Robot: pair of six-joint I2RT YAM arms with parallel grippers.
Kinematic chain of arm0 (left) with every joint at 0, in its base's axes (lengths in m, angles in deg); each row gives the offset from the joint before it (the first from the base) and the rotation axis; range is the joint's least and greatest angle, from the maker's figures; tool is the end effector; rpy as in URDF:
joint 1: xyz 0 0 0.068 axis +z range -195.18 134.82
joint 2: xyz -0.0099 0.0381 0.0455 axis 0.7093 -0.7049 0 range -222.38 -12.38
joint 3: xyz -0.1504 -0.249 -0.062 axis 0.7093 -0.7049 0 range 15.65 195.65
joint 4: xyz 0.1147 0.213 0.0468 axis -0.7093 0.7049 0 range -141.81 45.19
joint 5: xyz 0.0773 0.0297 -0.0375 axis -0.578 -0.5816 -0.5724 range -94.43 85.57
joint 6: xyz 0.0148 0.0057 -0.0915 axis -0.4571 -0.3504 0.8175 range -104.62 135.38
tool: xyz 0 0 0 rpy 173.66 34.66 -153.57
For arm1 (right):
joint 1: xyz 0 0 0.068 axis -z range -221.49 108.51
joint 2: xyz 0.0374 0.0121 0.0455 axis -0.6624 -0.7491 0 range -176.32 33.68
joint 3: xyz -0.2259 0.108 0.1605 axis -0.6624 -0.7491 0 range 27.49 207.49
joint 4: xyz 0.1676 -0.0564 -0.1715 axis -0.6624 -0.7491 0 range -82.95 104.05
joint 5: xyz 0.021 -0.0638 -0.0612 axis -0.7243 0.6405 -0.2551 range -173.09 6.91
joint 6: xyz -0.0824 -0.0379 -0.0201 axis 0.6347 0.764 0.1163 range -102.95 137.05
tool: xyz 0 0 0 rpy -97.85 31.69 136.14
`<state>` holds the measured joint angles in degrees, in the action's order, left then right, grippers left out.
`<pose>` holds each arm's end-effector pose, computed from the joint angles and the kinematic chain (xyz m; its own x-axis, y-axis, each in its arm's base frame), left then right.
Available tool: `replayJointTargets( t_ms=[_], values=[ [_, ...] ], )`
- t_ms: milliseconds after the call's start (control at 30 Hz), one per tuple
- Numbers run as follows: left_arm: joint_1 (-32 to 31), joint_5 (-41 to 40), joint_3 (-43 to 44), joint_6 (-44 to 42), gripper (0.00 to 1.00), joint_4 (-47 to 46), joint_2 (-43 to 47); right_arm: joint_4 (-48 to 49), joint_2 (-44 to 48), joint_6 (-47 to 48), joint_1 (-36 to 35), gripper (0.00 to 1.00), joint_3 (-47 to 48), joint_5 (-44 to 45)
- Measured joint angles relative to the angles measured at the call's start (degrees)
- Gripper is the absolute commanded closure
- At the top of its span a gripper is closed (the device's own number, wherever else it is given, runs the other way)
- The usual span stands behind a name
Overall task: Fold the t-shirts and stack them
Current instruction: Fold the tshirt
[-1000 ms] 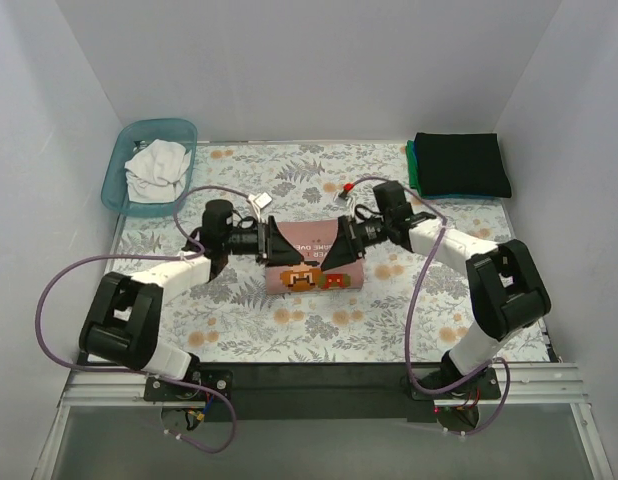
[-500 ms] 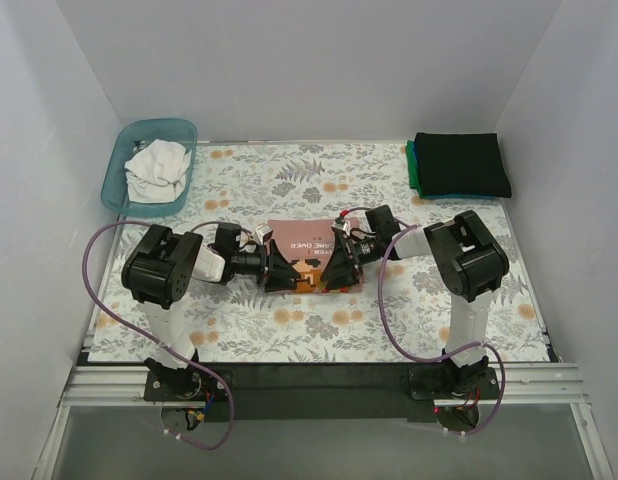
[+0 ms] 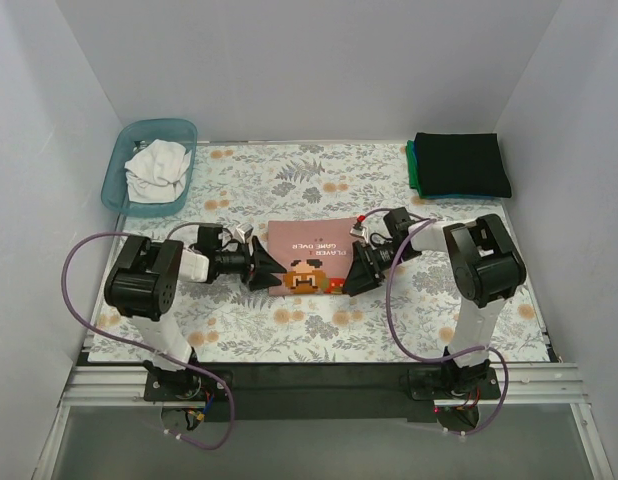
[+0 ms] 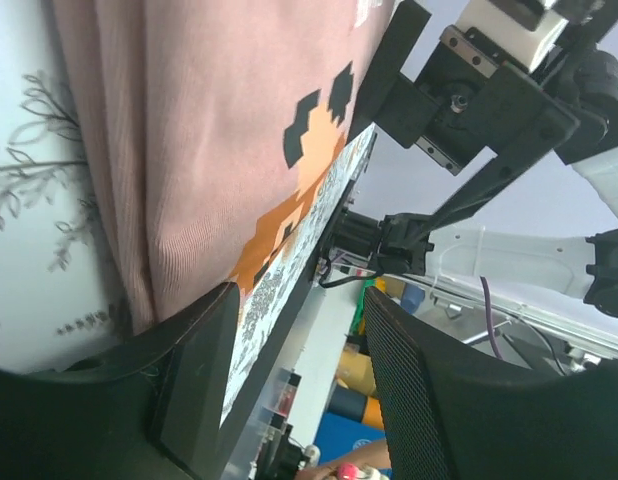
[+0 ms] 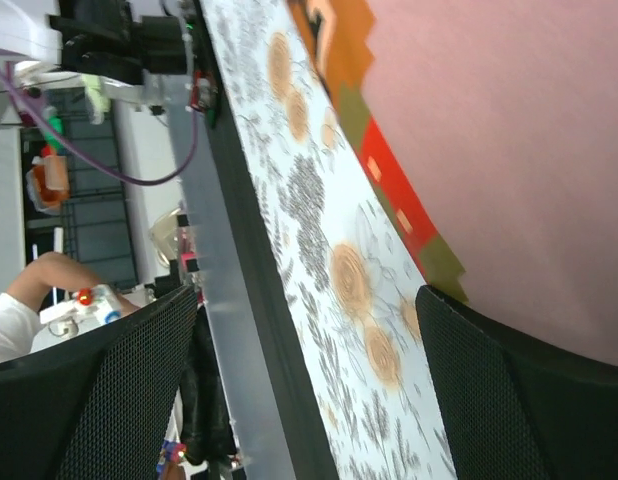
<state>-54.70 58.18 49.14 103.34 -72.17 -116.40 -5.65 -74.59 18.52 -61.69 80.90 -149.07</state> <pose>0.2786 -0.1221 0.1121 -0.6635 -0.3549 0.6587 -0.7343 0.1398 -0.6643 0.2741 0.1822 0.1316 -0.8948 -0.3404 -0.2888 -0.3919 0.2895 0.8733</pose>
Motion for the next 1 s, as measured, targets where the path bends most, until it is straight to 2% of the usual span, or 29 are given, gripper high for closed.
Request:
replayJointTargets(
  t_ms=[133, 233, 333, 433, 533, 667, 800, 1000],
  values=[
    [0.0, -1.42, 2.08, -5.25, 0.48, 6.23, 6.62, -12.92, 0.37, 8.9, 3.19, 0.02, 4.2, 4.33],
    [-2.64, -6.12, 8.79, -15.04, 0.51, 13.84, 13.14, -17.9, 3.02, 12.0, 7.85, 0.02, 7.41, 7.41],
    [-10.03, -14.69, 14.75, -27.56, 0.55, 18.14, 19.28, -19.12, 7.69, 12.28, 12.83, 0.02, 10.08, 10.4],
    [-21.68, -24.26, 17.27, -39.54, 0.56, 20.13, 22.75, -18.1, 12.7, 11.1, 16.35, 0.02, 11.3, 13.86],
    [-32.89, -34.23, 18.1, -49.86, 0.59, 21.51, 21.07, -16.11, 15.63, 9.07, 17.09, 0.02, 11.21, 17.44],
    [-42.88, -46.49, 20.46, -58.93, 0.67, 22.95, 12.35, -12.66, 15.89, 5.9, 17.33, 0.02, 8.94, 20.52],
    [-48.22, -54.82, 21.18, -64.74, 0.68, 22.29, 5.31, -11.61, 14.14, 3.08, 18.75, 0.02, 6.62, 20.2],
    [-51.87, -61.61, 21.11, -71.73, 0.69, 16.37, 3.82, -8.87, 11.89, -0.63, 22.99, 0.02, 5.09, 16.9]
  ],
)
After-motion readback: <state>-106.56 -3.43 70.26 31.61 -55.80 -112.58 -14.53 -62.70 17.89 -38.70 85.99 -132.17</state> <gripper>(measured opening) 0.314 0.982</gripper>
